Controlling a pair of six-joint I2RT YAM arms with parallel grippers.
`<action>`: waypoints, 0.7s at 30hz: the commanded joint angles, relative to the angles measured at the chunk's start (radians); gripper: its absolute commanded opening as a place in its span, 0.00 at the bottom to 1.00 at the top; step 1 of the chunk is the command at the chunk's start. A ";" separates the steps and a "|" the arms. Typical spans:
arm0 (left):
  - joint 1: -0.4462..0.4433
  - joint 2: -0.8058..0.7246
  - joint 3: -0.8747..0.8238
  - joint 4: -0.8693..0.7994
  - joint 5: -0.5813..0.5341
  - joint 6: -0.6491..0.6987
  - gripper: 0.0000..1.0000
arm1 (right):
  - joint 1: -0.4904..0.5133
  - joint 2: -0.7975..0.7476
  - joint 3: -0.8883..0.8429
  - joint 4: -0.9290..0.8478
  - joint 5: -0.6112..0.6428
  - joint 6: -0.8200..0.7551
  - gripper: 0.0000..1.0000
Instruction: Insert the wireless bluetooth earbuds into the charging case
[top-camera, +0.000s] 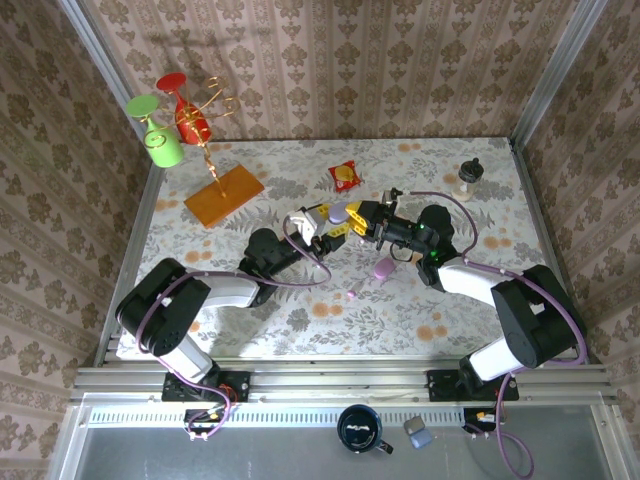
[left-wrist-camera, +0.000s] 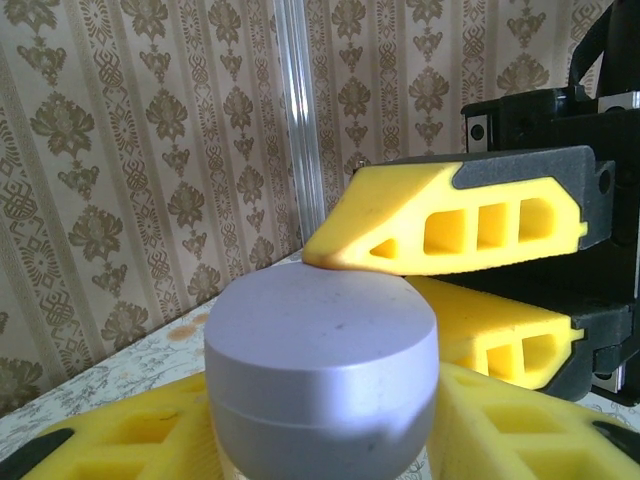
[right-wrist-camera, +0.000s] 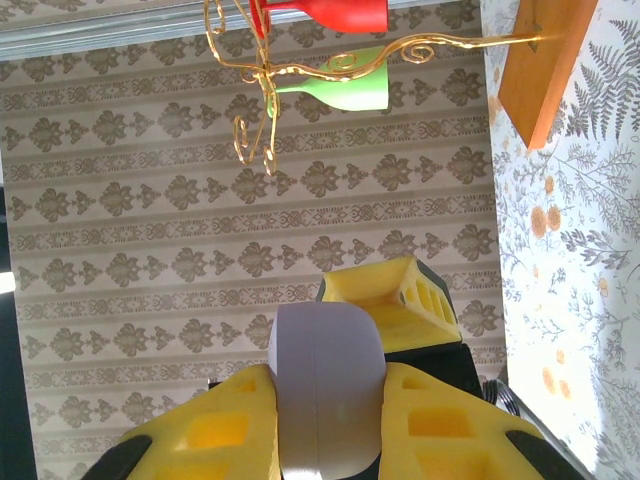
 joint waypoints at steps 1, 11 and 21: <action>-0.005 -0.011 0.019 0.032 -0.001 -0.020 0.48 | -0.004 -0.017 0.007 0.013 -0.018 -0.020 0.00; -0.009 -0.008 0.032 0.031 0.024 -0.046 0.53 | -0.004 -0.019 0.005 -0.001 -0.015 -0.031 0.00; -0.010 -0.007 0.027 0.032 0.011 -0.063 0.48 | -0.004 -0.026 0.002 -0.011 -0.018 -0.040 0.00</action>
